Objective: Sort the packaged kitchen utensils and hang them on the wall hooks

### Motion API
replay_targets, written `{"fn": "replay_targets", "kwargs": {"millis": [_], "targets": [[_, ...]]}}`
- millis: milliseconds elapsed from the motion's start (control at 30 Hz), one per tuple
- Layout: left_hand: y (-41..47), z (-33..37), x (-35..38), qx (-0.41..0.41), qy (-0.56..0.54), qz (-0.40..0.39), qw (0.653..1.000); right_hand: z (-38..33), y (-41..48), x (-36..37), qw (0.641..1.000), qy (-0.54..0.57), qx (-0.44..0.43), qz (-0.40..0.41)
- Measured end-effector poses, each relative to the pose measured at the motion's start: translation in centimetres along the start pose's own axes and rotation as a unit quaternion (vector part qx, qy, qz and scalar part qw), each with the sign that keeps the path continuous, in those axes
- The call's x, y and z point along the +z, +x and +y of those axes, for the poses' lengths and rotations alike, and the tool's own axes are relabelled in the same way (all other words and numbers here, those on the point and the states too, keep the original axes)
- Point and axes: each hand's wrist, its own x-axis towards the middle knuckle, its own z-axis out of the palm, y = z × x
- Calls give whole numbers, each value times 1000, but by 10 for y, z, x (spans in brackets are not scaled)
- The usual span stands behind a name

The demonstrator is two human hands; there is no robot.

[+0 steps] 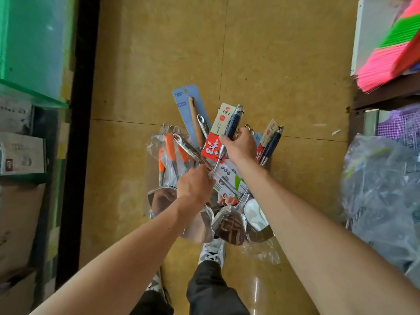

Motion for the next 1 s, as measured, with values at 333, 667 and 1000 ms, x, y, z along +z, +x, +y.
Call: {"fn": "replay_targets", "kwargs": {"millis": [333,667,1000], "targets": [[3,6,8,8,46,-7,999,13,10,-4,999,9,20,-36],[-21,30,-56,77,13,47,996,-19,-38,-50,998,-50,-46,8],[-115,157,-244,251,110,179,945,-110,-161,-225,954,-144,-171,199]]}}
